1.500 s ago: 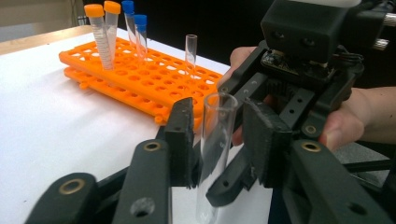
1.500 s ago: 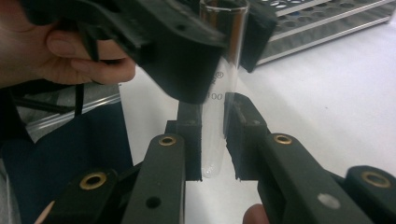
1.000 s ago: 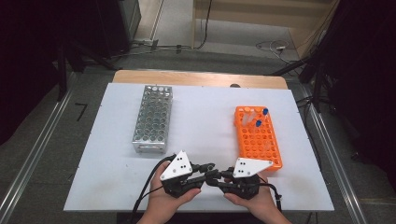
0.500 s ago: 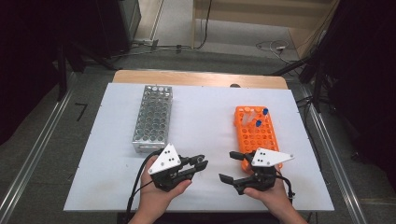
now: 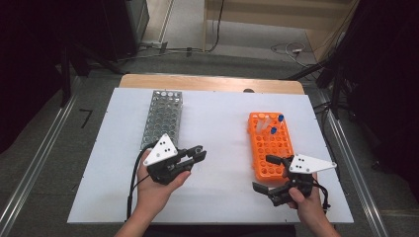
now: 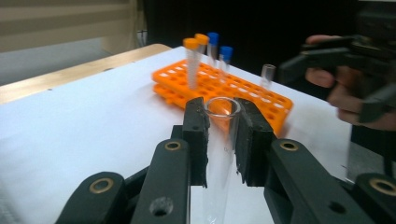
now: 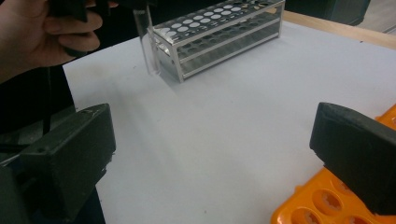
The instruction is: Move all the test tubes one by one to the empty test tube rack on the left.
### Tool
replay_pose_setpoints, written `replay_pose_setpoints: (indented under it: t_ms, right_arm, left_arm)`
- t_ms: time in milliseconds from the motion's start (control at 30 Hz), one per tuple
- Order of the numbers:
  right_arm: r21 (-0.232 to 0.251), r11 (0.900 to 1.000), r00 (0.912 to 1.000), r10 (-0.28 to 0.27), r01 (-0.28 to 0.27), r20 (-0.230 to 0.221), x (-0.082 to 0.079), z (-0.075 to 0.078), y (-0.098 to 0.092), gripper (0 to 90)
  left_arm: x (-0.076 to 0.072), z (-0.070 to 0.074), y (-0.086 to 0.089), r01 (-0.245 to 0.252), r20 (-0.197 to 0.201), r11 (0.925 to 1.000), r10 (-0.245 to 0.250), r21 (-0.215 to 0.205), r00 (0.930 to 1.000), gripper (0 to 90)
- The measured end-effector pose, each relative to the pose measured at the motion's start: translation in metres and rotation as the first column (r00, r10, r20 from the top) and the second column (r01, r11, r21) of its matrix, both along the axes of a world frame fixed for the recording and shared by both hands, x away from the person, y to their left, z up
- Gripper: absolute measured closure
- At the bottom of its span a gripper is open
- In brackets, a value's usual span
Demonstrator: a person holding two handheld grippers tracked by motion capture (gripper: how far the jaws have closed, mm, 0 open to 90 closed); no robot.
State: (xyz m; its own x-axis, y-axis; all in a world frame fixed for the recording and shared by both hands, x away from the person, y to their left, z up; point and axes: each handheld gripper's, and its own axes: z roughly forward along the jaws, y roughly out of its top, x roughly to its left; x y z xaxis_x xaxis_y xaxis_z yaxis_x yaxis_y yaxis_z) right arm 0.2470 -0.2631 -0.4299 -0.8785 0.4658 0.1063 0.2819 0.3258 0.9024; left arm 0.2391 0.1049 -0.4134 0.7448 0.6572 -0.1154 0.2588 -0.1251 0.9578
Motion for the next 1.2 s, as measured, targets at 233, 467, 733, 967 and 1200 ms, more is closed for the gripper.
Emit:
replay_pose_setpoints:
  t_ms: [233,467,733,967,1200]
  right_arm:
    - [0.013,0.999,0.9994,-0.034,0.034,-0.006,-0.003,-0.007,-0.015,0.0]
    - [-0.011,0.999,0.9984,-0.049,0.049,-0.027,-0.003,-0.021,-0.022,0.0]
    - [-0.020,0.998,0.9976,-0.066,0.065,-0.023,0.000,-0.024,-0.031,0.0]
    - [-0.017,0.998,0.9973,-0.067,0.067,-0.029,0.002,-0.026,-0.038,0.0]
    - [-0.011,0.997,0.9960,-0.082,0.082,-0.036,0.005,-0.028,-0.049,0.0]
  left_arm:
    - [0.028,0.006,0.017,-0.058,0.006,0.9983,0.058,-0.008,0.9983,76.5]
    - [0.056,0.006,0.034,-0.124,0.003,0.9920,0.124,-0.022,0.9922,76.5]
    - [0.087,0.005,0.050,-0.186,-0.016,0.9815,0.186,-0.045,0.9825,76.5]
    - [0.106,0.009,0.054,-0.237,0.000,0.9705,0.237,-0.048,0.9716,76.5]
    - [0.128,0.016,0.051,-0.270,0.016,0.9624,0.271,-0.028,0.9626,76.5]
